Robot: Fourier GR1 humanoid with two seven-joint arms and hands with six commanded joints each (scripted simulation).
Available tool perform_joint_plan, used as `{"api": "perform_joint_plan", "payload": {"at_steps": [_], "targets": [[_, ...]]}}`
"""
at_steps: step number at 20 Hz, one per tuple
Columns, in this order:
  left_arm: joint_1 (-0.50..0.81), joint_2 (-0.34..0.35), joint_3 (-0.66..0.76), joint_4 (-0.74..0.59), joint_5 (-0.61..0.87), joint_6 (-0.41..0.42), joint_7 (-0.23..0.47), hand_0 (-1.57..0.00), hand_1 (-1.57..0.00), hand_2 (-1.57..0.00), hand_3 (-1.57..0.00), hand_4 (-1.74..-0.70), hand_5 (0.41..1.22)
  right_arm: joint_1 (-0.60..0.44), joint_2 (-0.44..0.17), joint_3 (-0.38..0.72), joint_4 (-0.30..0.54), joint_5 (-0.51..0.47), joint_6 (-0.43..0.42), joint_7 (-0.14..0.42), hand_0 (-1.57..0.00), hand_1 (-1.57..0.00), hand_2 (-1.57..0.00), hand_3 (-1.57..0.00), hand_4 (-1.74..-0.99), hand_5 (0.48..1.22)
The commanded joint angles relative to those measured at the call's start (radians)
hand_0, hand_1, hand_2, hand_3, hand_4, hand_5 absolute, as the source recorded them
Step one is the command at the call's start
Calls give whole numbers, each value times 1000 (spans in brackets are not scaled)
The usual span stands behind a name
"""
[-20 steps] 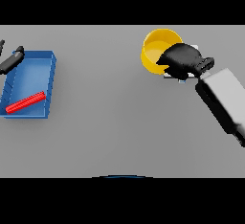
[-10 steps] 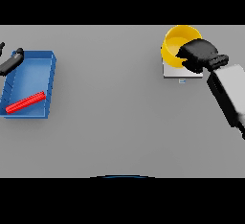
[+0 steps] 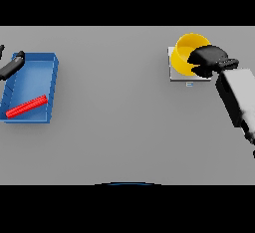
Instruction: Pick up the red beaker and tilt it to pour out 1 green nut into yellow bowl. Pick up the yellow bowl and place it on the metallic measuring scale.
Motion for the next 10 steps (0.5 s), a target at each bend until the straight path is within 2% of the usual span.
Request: {"api": "perform_joint_plan", "payload": {"at_steps": [1,3,4,5,6,7,10], "targets": [[5,-1,2,-1,1,0,-9,1,1,1,1,-727,712,-2,-4,-2,2,-1,9,-11,-1417,-1571,-1363,-1487,-1741,1221],[-13,-13,-5,11,-6,5,13,1,1,1,1,-727,715,-4,-1,-7,4,5,18,-2,-1397,-1571,-1385,-1363,-1741,1221],[-16,-14,1,24,-2,-4,3,1,1,1,1,-729,717,1,-5,-14,4,2,19,-16,-1332,-1459,-1423,-1198,-1741,1221],[-13,-10,4,25,0,-6,-4,1,1,1,1,-730,720,7,-4,-20,-4,-1,23,-14,-1128,-1322,-1330,-1057,-1701,1221],[-12,-16,1,29,-2,-9,-9,1,1,1,1,-732,723,12,-8,-23,-10,-7,32,-18,-902,-1150,-1186,-937,-1660,1143],[-21,-18,2,34,-1,-13,-6,1,1,1,1,-733,728,9,-5,-32,-14,-15,44,3,-721,-980,-1042,-833,-1619,1072],[-20,-19,4,41,5,-25,-12,1,1,1,1,-727,717,-4,6,-28,15,-8,55,14,-369,-582,-693,-613,-1539,933]]}}
